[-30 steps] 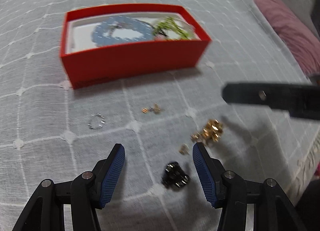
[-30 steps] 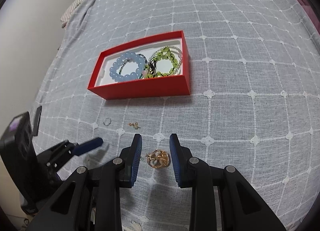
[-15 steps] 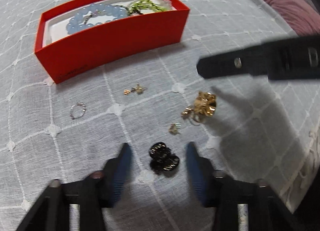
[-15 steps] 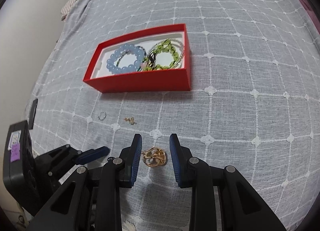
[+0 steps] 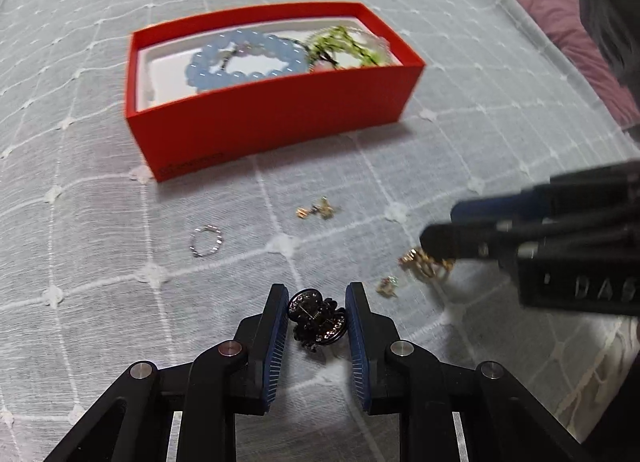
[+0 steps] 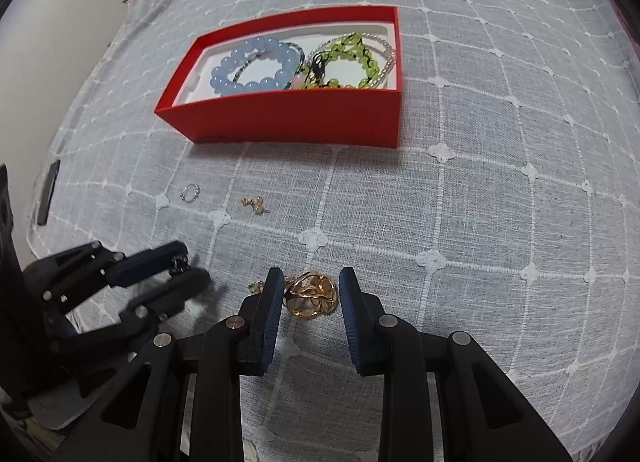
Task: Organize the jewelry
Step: 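Carry the hair clip and gold pendant with both grippers over the red box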
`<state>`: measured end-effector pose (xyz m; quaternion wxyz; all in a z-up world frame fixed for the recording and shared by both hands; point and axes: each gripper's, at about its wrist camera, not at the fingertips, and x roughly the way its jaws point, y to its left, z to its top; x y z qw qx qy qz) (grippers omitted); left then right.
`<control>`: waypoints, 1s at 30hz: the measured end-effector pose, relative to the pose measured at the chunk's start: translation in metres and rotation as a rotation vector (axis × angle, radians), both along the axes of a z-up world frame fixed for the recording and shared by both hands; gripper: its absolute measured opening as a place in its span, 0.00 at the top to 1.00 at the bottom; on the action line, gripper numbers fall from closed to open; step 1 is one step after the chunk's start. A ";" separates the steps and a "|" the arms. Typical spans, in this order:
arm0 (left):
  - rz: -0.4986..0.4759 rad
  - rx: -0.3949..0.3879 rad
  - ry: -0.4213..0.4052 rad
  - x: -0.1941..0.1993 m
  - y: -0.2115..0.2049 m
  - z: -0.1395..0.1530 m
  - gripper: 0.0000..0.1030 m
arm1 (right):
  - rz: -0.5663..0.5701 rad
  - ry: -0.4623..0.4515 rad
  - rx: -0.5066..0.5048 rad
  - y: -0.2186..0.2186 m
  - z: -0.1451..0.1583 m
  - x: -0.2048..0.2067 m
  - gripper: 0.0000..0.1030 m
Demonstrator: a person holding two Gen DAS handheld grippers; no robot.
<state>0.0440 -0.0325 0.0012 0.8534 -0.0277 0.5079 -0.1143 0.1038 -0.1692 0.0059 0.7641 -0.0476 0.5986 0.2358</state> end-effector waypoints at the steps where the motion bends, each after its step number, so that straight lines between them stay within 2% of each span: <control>1: 0.007 -0.001 -0.002 0.002 -0.001 -0.001 0.77 | 0.004 -0.001 -0.014 0.002 -0.002 -0.001 0.70; 16: 0.064 0.000 -0.024 0.011 0.010 0.001 0.77 | -0.009 -0.010 0.002 0.002 0.002 0.001 0.70; 27: 0.071 0.001 -0.050 0.010 0.009 0.004 0.77 | -0.031 -0.054 0.037 -0.009 0.015 0.003 0.70; 30: 0.082 0.024 -0.057 0.011 0.010 0.004 0.77 | -0.026 -0.078 0.043 -0.008 0.018 0.001 0.70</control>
